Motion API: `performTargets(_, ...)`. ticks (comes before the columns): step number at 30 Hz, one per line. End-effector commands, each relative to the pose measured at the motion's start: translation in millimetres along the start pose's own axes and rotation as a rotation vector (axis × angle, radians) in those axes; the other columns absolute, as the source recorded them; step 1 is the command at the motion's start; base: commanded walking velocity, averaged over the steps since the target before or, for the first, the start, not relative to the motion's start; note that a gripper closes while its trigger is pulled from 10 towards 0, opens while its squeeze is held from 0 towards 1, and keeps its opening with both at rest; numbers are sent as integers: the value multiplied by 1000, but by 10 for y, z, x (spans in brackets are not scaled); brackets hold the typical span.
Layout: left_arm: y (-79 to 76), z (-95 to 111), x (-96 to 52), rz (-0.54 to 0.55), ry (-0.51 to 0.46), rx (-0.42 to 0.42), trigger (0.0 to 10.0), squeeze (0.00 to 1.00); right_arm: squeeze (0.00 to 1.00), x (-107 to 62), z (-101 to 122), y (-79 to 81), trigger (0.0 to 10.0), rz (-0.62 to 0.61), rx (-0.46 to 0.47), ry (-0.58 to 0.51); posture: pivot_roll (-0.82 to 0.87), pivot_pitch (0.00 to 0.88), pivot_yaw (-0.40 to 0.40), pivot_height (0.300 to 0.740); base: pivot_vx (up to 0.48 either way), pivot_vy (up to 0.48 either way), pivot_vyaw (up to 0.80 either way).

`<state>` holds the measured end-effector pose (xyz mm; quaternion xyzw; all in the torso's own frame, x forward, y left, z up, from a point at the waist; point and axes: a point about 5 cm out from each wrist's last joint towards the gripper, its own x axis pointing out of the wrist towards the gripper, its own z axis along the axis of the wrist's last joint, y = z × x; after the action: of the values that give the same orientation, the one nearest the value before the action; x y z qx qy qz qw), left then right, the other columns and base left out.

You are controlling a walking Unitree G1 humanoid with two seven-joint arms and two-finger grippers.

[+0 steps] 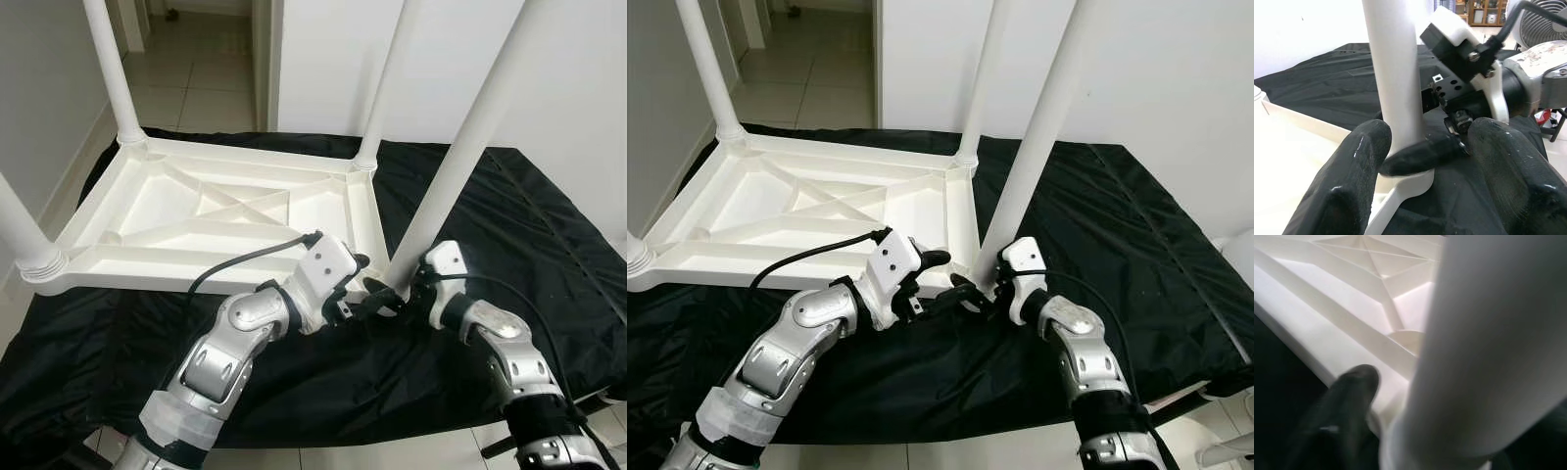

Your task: Building children table

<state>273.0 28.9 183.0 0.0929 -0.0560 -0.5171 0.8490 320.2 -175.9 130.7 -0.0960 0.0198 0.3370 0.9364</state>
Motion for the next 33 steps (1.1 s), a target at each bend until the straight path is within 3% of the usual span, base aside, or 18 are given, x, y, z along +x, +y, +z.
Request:
performTargets(1,2,9,31,26,-3,10,10000,0,0,29,-61,36,0,35,-9,28,-30,0,-66,740,0,0,0)
performTargets(13,28,18,32,42,-7,9,10000,0,0,20,-129,24,0,69,18,29,-27,1,-73,740,0,0,0)
performTargets(14,32,18,31,43,-7,9,10000,0,0,17,-131,21,10000,62,14,30,-30,2,-78,740,0,0,0)
performTargets(20,36,12,27,39,-6,8,10000,0,0,31,-75,-21,10000,-157,74,-8,-41,10,-72,740,0,0,0)
performTargets(24,30,10,32,37,-6,7,10000,0,0,46,-73,-2,10000,-191,86,-7,-41,10,-72,740,0,0,0)
performTargets(25,19,13,36,32,-7,5,10000,0,0,89,-37,83,10000,-250,137,-22,-43,12,-68,740,0,0,0)
performTargets(28,19,13,36,32,-7,5,10000,0,0,89,-37,83,10000,-250,137,-22,-43,12,-68,740,0,0,0)
performTargets(33,6,11,28,25,-6,5,10000,0,0,160,5,256,10000,-359,248,-40,-42,9,-67,740,0,0,0)
